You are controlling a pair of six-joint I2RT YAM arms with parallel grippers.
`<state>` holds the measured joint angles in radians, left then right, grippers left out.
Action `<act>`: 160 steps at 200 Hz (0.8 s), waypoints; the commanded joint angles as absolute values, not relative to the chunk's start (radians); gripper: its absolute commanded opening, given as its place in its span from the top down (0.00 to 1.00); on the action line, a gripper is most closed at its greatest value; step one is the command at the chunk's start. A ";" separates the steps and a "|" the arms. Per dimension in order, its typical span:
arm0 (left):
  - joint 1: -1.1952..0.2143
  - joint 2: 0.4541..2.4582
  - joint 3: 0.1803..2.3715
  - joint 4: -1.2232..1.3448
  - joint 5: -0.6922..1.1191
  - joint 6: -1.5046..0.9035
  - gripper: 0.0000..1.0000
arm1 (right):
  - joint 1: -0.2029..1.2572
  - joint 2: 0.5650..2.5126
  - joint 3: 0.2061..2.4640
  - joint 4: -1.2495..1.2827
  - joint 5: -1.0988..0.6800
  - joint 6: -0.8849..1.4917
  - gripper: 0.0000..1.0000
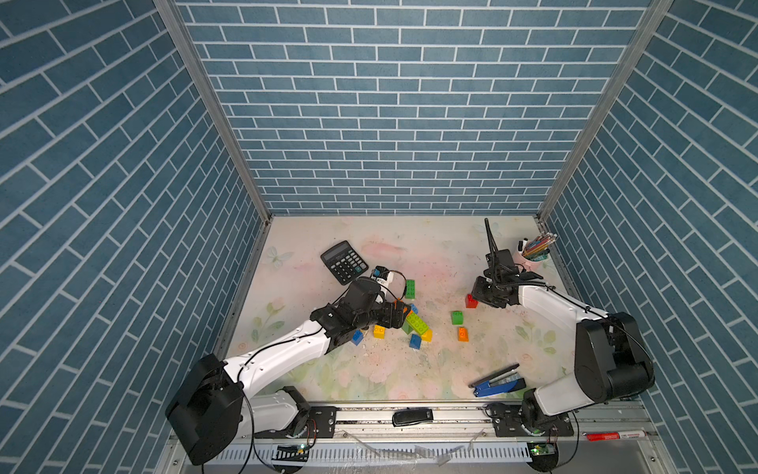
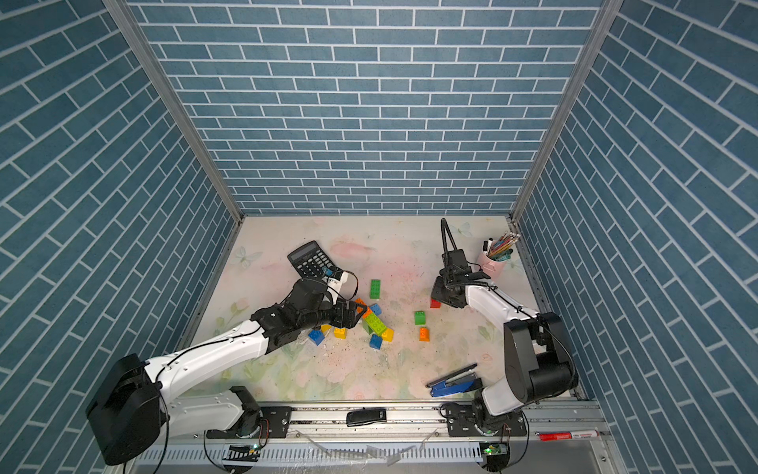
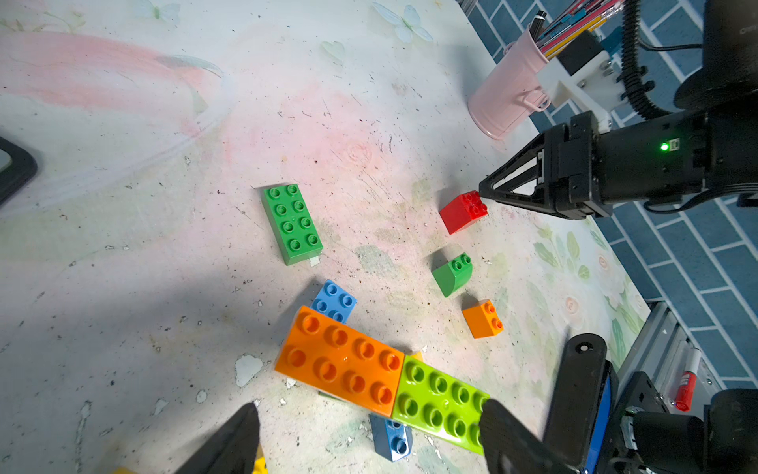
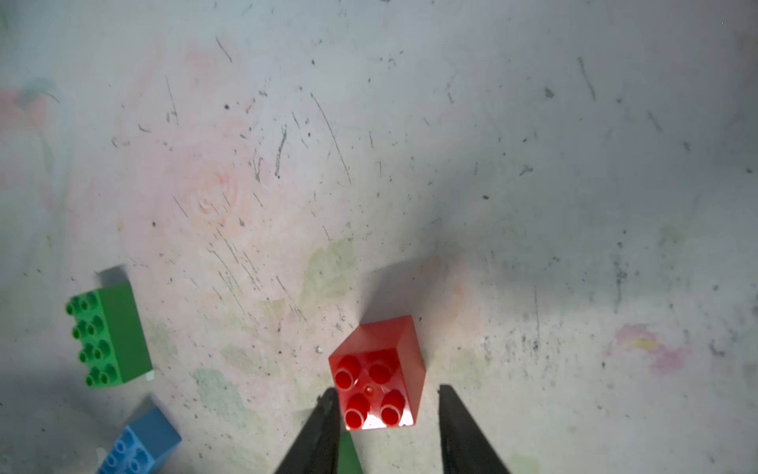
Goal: Assemble a fork with lego
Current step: Adjust the lego brick at the center of the board, then pick up the lego brick from the center of the board.
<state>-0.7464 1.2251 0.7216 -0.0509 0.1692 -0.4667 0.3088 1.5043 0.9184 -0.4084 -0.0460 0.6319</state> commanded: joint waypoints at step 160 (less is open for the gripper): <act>-0.555 1.130 0.599 0.107 0.321 -0.612 0.14 | 0.414 1.730 1.134 -0.675 0.149 0.509 0.51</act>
<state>-0.5621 1.1332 0.6106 0.0864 0.3099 -0.6064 0.4080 1.7126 1.1072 -0.6289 0.0959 0.5316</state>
